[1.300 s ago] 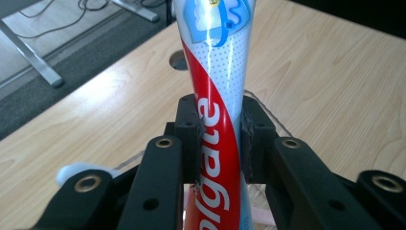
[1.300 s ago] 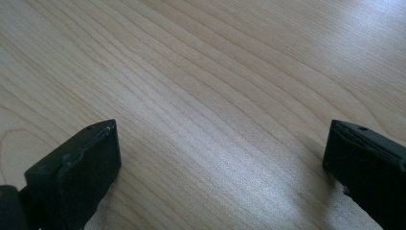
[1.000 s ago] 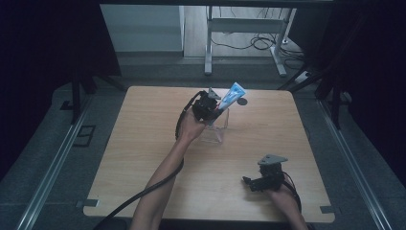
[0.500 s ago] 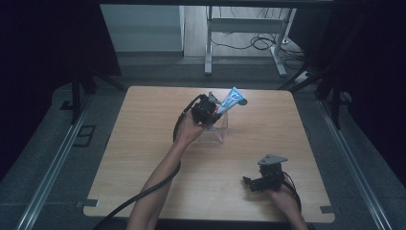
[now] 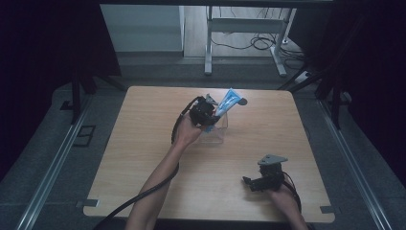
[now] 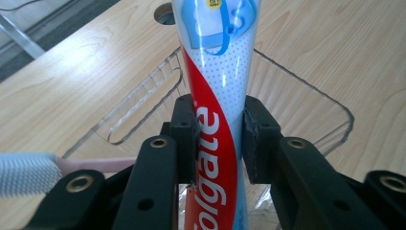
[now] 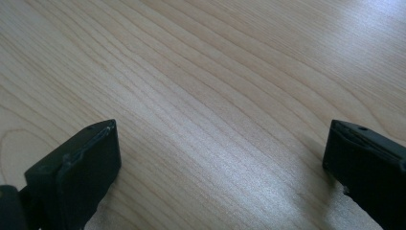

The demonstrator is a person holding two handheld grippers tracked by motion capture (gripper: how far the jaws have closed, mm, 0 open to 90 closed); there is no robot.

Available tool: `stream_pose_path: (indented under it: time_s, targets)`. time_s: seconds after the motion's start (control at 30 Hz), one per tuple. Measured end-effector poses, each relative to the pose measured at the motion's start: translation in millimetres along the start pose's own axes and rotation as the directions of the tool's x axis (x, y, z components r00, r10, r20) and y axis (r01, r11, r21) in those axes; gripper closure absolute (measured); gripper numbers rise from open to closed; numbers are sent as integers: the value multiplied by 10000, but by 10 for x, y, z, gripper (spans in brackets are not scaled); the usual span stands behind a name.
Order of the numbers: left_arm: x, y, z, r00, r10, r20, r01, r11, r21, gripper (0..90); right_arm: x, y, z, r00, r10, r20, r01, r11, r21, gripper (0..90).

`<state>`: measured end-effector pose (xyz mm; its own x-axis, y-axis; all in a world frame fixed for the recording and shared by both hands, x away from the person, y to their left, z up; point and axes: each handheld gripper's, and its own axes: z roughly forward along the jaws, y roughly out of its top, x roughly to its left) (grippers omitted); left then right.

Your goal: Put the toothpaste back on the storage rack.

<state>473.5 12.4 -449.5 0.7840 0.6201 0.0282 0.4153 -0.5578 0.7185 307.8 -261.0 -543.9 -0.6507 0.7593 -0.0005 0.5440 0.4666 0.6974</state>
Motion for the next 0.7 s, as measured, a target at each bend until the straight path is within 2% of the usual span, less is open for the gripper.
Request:
stream_pose_path:
  time_s: [0.13,0.2,0.23,0.33,0.37,0.47,0.6,0.7]
  targets:
    - [21,-24,-6,9995,-232,202,233,9997,-84,713,0,0,0,10000,0,0,0,10000,1,0]
    - [38,-49,-8,9984,-447,346,457,9986,-272,716,1,0,-1,10000,13,1,-13,10000,9,0]
    - [39,-51,-10,9985,-430,341,439,9987,-253,715,0,0,0,10000,2,1,-2,10000,3,0]
    - [-10,-36,-9,9999,110,54,-110,9999,24,688,1,0,-1,10000,9,8,-9,10000,11,0]
    - [-22,-33,-15,9999,154,-14,-154,9999,43,671,1,0,-1,10000,12,2,-12,10000,7,0]
    - [-23,-24,-42,9997,177,-147,-177,9998,2,587,1,0,0,10000,8,2,-8,10000,6,0]
    - [-10,7,-108,9998,76,-178,-79,9998,-176,594,-1,1,1,10000,-15,10,15,10000,-2,0]
    - [-5,22,-130,9999,97,-129,-99,9999,-124,583,-1,1,1,10000,-14,10,14,10000,-3,0]
